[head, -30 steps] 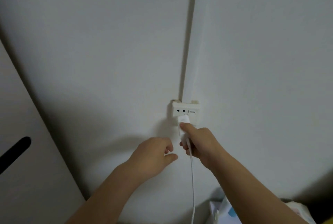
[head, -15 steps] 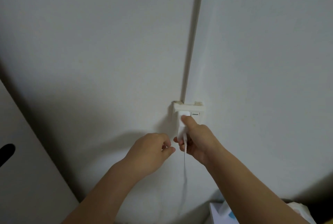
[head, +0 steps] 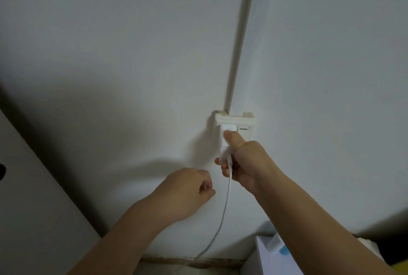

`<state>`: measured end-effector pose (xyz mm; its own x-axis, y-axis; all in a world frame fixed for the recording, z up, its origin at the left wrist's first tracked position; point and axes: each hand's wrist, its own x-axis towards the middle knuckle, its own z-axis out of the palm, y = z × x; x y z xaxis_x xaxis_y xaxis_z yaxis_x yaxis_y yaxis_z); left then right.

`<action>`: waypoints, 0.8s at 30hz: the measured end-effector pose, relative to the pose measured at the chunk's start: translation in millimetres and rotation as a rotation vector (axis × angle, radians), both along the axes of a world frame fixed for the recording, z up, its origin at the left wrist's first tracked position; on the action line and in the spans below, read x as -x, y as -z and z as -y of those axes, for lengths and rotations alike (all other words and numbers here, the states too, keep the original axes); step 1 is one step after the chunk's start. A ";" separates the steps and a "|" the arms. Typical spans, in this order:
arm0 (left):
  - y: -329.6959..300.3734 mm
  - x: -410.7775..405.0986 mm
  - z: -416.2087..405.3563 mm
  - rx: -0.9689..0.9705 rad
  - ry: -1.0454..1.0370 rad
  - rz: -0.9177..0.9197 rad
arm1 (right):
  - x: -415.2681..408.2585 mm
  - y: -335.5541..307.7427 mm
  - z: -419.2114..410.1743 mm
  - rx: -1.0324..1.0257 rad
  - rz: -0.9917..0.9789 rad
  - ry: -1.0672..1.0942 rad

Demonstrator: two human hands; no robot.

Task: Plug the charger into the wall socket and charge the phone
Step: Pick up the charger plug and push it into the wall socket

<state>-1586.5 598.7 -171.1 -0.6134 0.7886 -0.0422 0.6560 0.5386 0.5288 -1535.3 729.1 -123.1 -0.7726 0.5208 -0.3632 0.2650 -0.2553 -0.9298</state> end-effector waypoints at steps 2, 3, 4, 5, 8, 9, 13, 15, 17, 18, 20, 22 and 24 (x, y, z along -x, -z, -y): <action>1.0 -0.6 -0.4 0.002 0.014 0.004 | 1.1 1.1 -0.2 0.016 -0.010 0.008; 1.0 -0.5 -1.1 0.000 0.016 0.000 | 1.6 1.3 -0.2 0.027 -0.014 0.012; 0.9 -0.1 -2.0 -0.001 0.015 -0.006 | 2.3 1.3 -0.1 0.039 -0.016 0.013; 0.6 0.3 -2.7 -0.001 0.013 -0.011 | 2.5 1.2 -0.2 0.050 -0.016 0.012; -0.7 2.4 -3.9 -0.010 0.004 -0.019 | 3.3 1.3 -1.6 0.076 -0.015 0.018; -1.6 3.2 -3.7 -0.012 -0.001 -0.017 | 4.1 0.7 -1.9 0.085 -0.015 0.020; -7.3 5.6 1.1 -0.044 -0.041 0.002 | 9.1 -2.1 -4.1 0.143 -0.036 0.049; -12.2 7.7 5.0 -0.090 -0.073 0.005 | 11.1 -2.3 -4.8 0.156 -0.037 0.038; -16.9 8.5 8.0 -0.124 -0.102 0.003 | 11.1 -2.1 -4.2 0.161 -0.038 0.024; -19.2 8.2 8.7 -0.127 -0.108 -0.003 | 10.1 -2.8 -4.1 0.163 -0.037 0.017; -23.1 5.7 9.0 -0.121 -0.110 -0.016 | 6.2 -6.4 -4.7 0.151 -0.025 -0.013; -24.5 0.2 10.3 -0.112 -0.106 -0.014 | -0.3 -10.0 -5.2 0.087 0.002 -0.079; -22.8 -6.3 12.8 -0.105 -0.096 -0.013 | -8.3 -9.4 -5.2 0.005 0.010 -0.136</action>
<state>-1580.2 585.8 -148.3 -0.6863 0.7259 0.0456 0.6113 0.5417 0.5769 -1527.0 734.3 -113.6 -0.8322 0.4094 -0.3740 0.3071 -0.2211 -0.9256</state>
